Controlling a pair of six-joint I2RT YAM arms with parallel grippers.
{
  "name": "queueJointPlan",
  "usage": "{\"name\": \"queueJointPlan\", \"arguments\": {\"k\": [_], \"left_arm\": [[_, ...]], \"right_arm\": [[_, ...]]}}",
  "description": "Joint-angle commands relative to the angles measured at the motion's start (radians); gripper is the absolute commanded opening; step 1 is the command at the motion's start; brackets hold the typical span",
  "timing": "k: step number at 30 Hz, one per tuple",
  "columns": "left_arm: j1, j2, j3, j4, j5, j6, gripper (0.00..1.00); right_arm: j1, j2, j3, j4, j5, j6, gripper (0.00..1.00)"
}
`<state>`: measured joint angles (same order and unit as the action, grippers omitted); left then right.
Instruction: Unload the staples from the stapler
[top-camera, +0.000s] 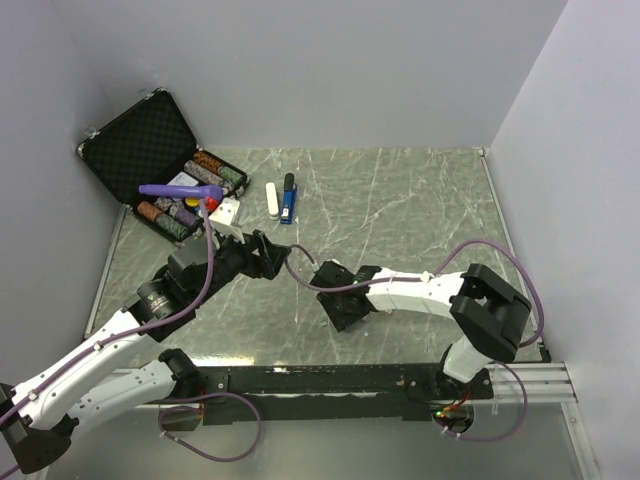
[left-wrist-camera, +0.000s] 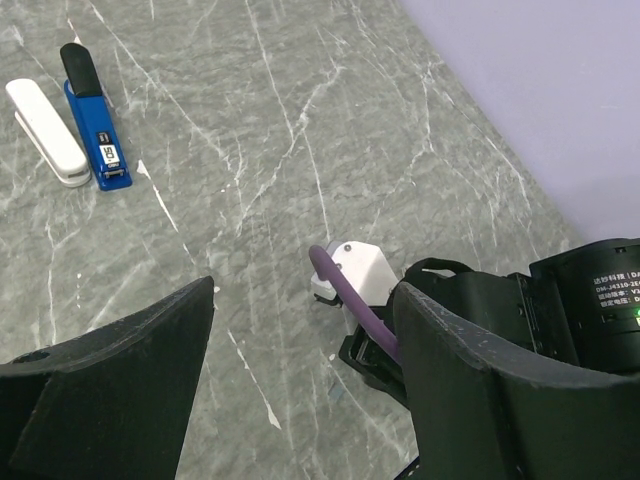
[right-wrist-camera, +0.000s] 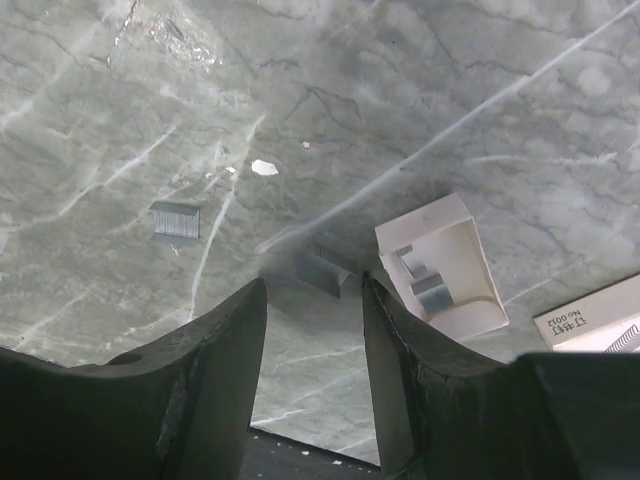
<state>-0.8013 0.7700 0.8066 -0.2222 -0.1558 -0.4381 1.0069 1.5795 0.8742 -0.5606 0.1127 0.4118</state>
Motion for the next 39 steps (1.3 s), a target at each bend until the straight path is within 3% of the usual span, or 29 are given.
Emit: {"name": "queueJointPlan", "arguments": {"k": [1, 39], "left_arm": [[-0.001, 0.005, 0.005, 0.040, -0.002, 0.006, 0.77], [-0.003, 0.006, 0.003, 0.046, -0.005, 0.002, 0.77]], "right_arm": [[-0.013, 0.034, 0.026, 0.048, 0.002, -0.019, 0.51], [-0.057, 0.042, -0.047, 0.137, -0.085, -0.105, 0.49]]}}
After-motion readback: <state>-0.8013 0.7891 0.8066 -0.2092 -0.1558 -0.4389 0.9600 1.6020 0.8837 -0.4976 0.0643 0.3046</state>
